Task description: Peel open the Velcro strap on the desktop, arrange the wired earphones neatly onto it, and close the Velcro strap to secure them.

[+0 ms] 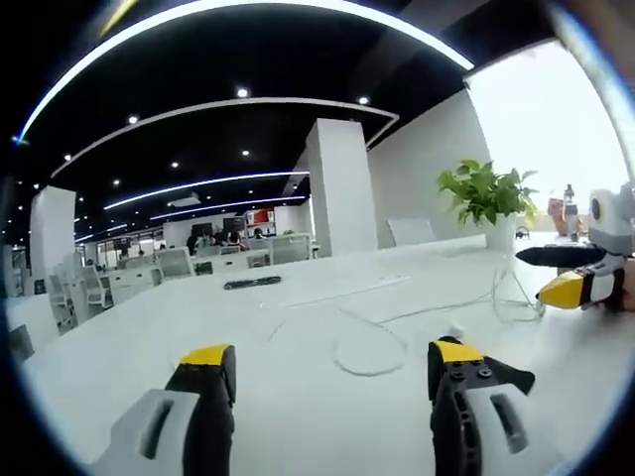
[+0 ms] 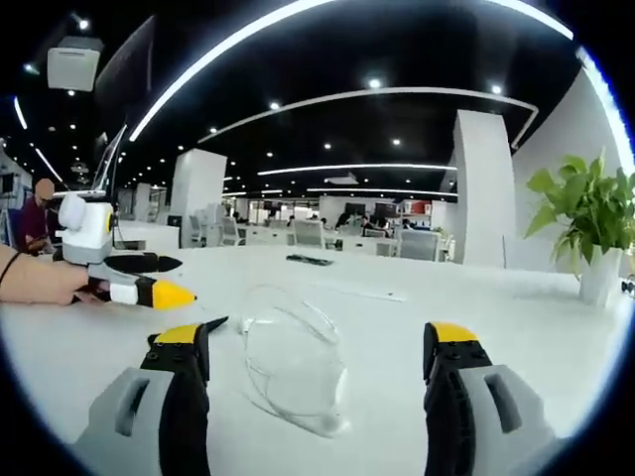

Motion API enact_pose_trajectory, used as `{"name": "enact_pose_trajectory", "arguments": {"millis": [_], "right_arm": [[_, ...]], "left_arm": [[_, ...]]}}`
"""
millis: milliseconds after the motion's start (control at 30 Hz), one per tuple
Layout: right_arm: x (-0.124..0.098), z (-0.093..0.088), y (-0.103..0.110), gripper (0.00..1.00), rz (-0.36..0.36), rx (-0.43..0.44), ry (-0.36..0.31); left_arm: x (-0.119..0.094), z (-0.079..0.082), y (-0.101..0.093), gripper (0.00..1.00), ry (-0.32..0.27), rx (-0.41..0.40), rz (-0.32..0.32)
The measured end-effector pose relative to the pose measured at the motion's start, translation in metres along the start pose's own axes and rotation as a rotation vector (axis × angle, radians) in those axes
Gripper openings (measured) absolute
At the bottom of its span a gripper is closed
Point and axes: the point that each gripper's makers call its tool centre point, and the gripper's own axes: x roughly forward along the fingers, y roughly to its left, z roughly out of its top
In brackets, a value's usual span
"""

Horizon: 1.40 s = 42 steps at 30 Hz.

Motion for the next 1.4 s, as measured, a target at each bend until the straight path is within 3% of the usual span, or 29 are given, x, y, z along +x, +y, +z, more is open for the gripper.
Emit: {"name": "enact_pose_trajectory", "arguments": {"millis": [633,767,1000,1167,1200,1300,1400], "right_arm": [[0.015,0.003,0.002,0.89,0.029,0.004,-0.017],[0.008,0.019,0.036,0.85,0.152,0.009,-0.090],[0.002,0.035,0.099,0.75,0.355,0.036,-0.148],[0.006,0.032,0.124,0.75,0.426,0.043,-0.124],[0.010,0.027,0.131,0.75,0.445,0.034,-0.095],[0.019,0.016,0.133,0.75,0.448,0.051,-0.026],[0.027,0.016,0.131,0.73,0.445,0.081,-0.023]], "left_arm": [[0.015,0.000,0.009,0.80,-0.001,0.018,0.010],[0.015,0.001,0.010,0.79,-0.002,0.019,0.019],[0.016,0.001,0.010,0.79,-0.003,0.025,0.013],[0.020,0.003,0.011,0.79,-0.013,0.050,0.012],[0.022,0.003,0.012,0.79,-0.013,0.050,0.014],[0.024,0.003,0.013,0.79,-0.008,0.048,0.015],[0.023,0.003,0.012,0.79,-0.006,0.045,0.009]]}}
